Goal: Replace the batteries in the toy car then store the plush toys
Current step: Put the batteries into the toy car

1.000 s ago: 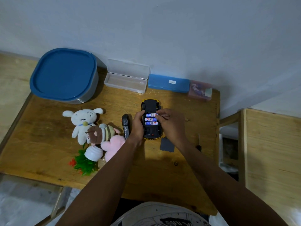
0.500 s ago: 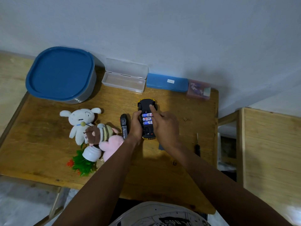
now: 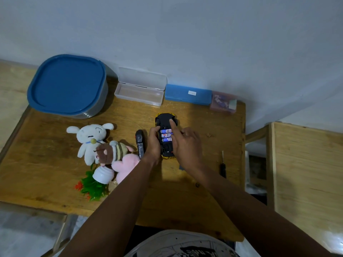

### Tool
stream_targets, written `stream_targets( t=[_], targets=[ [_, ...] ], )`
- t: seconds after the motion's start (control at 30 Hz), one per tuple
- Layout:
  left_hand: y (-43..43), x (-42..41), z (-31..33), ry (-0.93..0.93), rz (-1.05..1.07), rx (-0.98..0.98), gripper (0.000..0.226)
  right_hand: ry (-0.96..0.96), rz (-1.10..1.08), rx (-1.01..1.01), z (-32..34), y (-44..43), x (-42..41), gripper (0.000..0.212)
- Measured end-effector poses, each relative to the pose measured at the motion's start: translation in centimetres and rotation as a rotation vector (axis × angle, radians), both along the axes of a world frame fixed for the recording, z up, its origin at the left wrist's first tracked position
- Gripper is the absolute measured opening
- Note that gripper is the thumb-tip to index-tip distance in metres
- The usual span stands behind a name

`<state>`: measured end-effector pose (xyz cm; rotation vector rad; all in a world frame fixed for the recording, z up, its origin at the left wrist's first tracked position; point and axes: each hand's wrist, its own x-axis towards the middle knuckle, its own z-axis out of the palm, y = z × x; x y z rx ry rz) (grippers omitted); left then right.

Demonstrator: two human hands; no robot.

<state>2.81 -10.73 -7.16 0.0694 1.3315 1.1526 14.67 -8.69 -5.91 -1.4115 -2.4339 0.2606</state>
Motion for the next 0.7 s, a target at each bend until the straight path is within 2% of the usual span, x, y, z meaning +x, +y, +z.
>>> stream_targets(
  t=[0.1,0.2,0.27,0.5,0.7],
  targets=[
    [0.0,0.1,0.2,-0.011,-0.011,0.017,0.045,0.082,-0.018,-0.114,0.5,-0.1,0.3,0.056],
    [-0.4,0.3,0.6,-0.002,-0.02,0.043,0.045,0.273,-0.026,-0.31,0.5,-0.1,1.1,0.053],
    [-0.6,0.4,1.0,0.026,-0.037,0.052,0.046,0.347,-0.046,-0.371,0.6,-0.1,1.9,0.049],
    [-2.4,1.7,2.2,0.086,-0.086,0.033,0.048,0.387,-0.286,-0.33,1.4,-1.5,6.5,0.018],
    [-4.7,4.5,2.8,-0.01,-0.089,0.109,0.043,0.31,-0.354,-0.282,0.4,-2.7,10.1,0.013]
  ],
)
